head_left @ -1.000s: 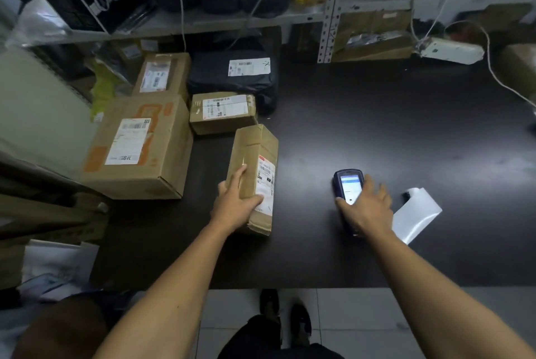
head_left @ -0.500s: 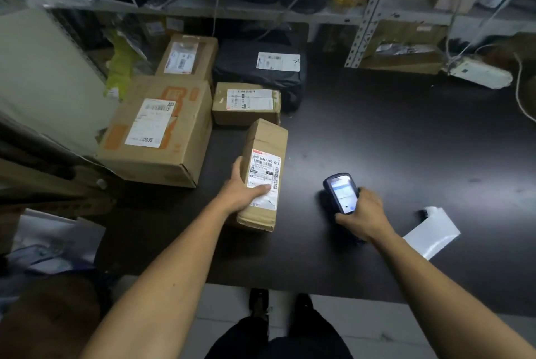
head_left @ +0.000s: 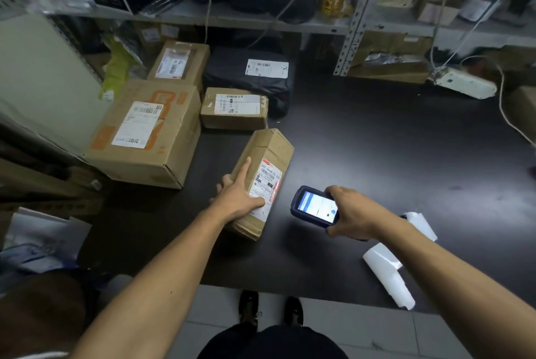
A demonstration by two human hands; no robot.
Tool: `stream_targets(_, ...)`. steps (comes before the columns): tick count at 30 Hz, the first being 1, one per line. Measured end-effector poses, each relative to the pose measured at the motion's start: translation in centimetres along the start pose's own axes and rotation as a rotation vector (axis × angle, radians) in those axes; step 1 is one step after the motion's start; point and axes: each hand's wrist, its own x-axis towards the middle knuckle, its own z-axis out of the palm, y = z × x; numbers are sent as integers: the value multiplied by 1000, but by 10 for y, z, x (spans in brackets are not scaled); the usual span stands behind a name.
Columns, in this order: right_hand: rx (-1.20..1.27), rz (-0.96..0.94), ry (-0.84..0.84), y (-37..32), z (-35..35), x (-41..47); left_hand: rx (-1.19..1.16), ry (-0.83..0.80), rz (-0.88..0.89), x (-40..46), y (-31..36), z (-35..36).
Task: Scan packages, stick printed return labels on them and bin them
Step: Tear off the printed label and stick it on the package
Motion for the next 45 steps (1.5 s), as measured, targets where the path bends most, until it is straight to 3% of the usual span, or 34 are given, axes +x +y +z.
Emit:
stream_targets(11,-46,-59,44,14,-7,-12,41,30,-14,-4,6,5)
stream_targets(16,22,9,41,20,1,-5,-6,22,-15,-6,6,2)
stream_targets(23,486,363,249,23,47,15,-568,-53,1,-10,1,11)
stream_targets(28,607,516,381,13,74,25,-730,-25,-48,-16,6,37)
stream_targets(34,598,564,436,6,93,24,-604,26,-65,-10,0,36)
stream_targets(41,436,607,375,4,92,21,-736,58,70,-12,-18,34)
stream_targets(45,404,605,340,3,89,20,-646,102,134,-12,-20,33)
